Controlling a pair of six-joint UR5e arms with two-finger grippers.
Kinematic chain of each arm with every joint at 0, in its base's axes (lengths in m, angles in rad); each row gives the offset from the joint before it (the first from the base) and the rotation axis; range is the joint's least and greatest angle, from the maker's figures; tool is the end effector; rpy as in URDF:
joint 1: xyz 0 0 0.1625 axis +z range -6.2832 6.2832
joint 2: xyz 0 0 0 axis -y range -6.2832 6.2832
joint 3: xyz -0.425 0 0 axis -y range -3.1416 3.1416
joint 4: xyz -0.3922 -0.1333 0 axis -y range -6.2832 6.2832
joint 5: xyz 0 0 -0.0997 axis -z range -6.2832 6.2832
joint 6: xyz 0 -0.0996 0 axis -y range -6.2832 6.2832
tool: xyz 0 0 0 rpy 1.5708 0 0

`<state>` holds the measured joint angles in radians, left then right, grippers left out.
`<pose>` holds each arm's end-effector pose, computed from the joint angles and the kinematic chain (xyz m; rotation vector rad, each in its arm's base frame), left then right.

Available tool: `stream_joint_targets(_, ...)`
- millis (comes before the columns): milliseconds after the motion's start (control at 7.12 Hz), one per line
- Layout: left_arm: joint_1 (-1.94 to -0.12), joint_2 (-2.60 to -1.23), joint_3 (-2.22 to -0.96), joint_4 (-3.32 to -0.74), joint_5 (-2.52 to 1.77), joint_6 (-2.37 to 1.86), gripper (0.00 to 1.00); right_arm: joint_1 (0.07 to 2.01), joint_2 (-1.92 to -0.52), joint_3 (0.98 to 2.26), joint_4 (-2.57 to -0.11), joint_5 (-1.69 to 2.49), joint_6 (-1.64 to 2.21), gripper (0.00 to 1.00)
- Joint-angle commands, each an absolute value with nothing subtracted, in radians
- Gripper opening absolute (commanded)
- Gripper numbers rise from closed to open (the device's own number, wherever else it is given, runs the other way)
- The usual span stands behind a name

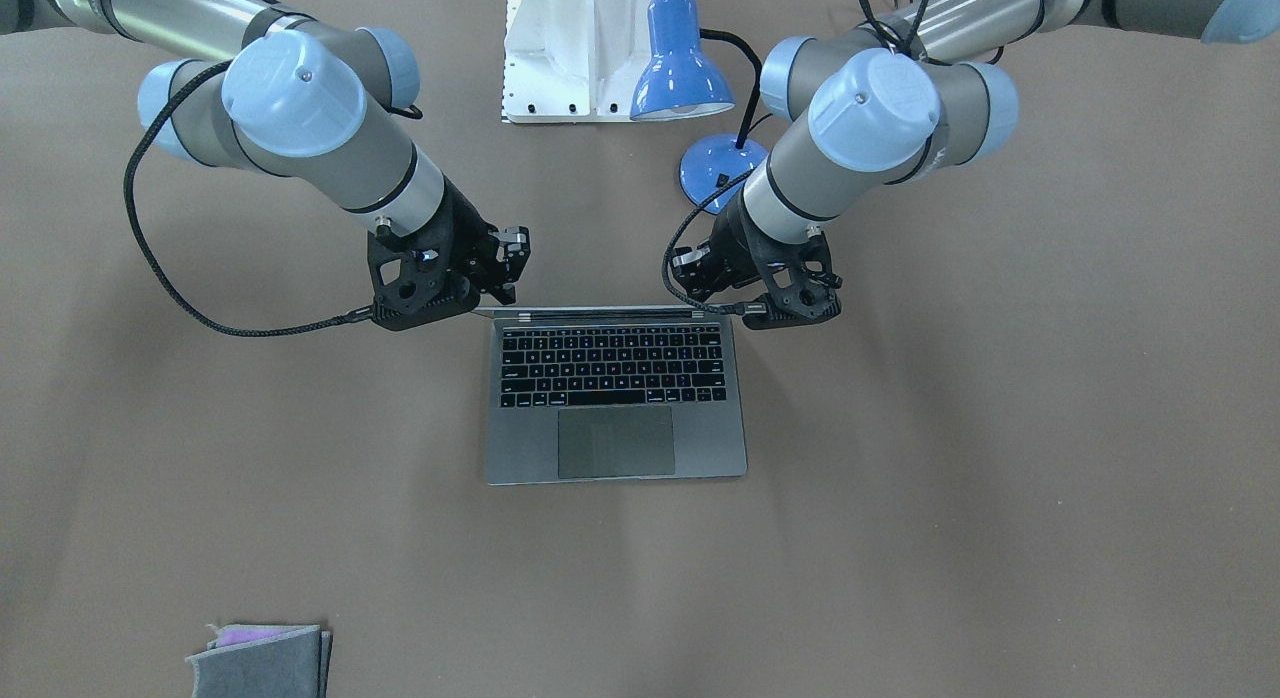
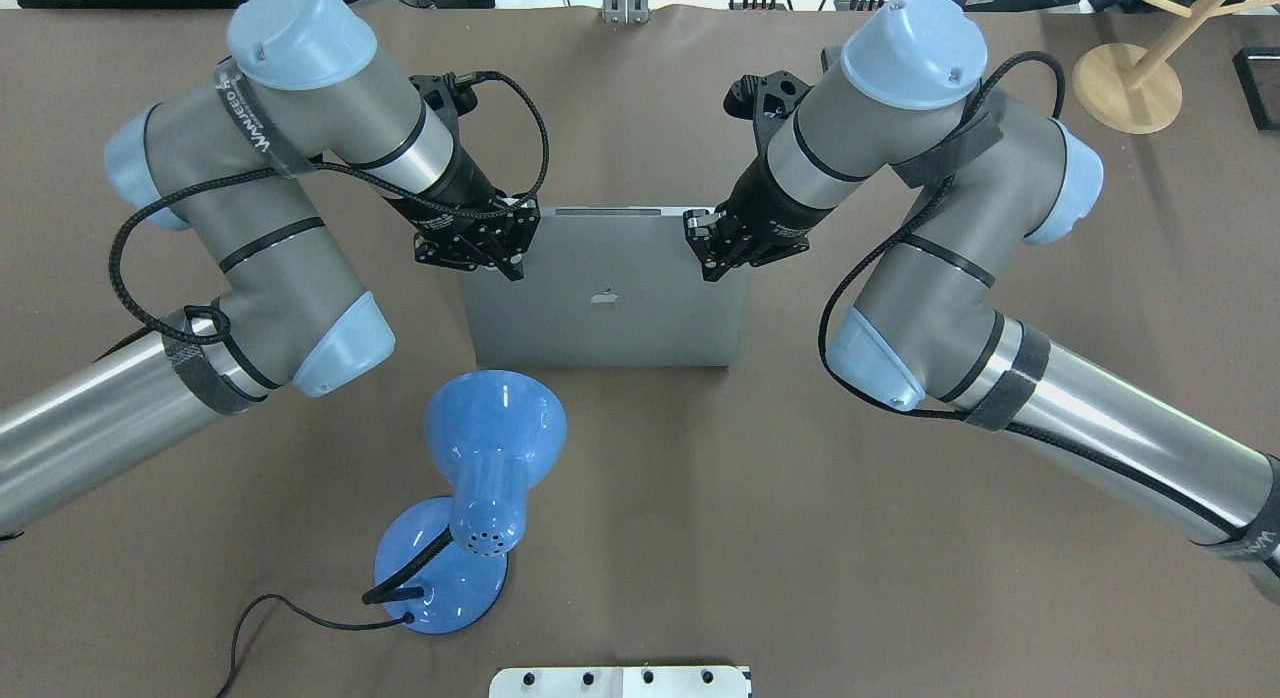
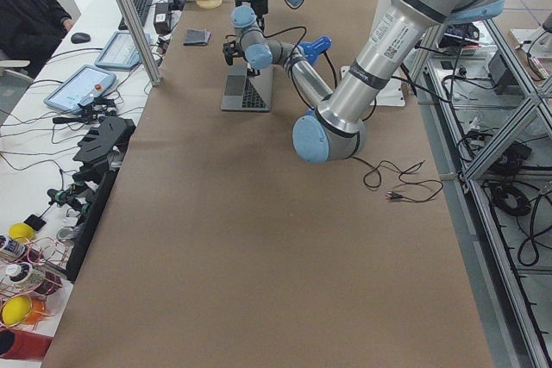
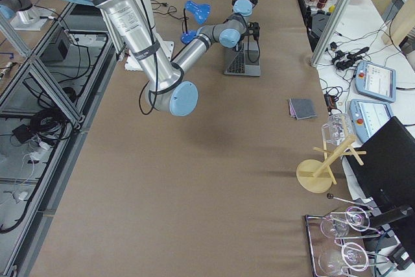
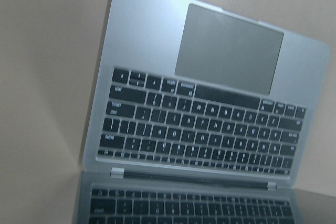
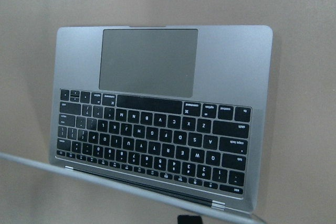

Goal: Close laptop

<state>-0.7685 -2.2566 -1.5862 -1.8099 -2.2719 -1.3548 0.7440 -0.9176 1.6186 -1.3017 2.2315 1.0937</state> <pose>0.4474 -0.5286 0.2027 -0.1449 1.0954 -0.1659 -0.4509 -0.5131 0.2093 0.0374 -1.1079 -0.0812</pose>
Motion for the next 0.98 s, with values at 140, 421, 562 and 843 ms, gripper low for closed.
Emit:
stream_joint_targets(140, -0.788, -2.285, -1.479, -1.883, -2.264, -1.341, 0.0, 0.746, -0.832, 1.493, -1.269, 2.209, 1.094, 0.0)
stream_joint_targets(421, -0.788, -2.324, -1.366, -1.963, -2.221, -1.341, 0.0, 0.747, -0.766, 1.357, -1.195, 2.181, 1.094, 0.0)
stream_joint_targets(562, -0.787, -2.354, -1.301, -1.994, -2.22, -1.341, 0.0, 0.746, -0.749, 1.282, -1.134, 2.159, 1.094, 0.0)
stream_joint_targets(843, -0.785, -2.368, -1.241, -2.028, -2.189, -1.341, 0.0, 0.746, -0.692, 1.119, -1.039, 2.128, 1.094, 0.0)
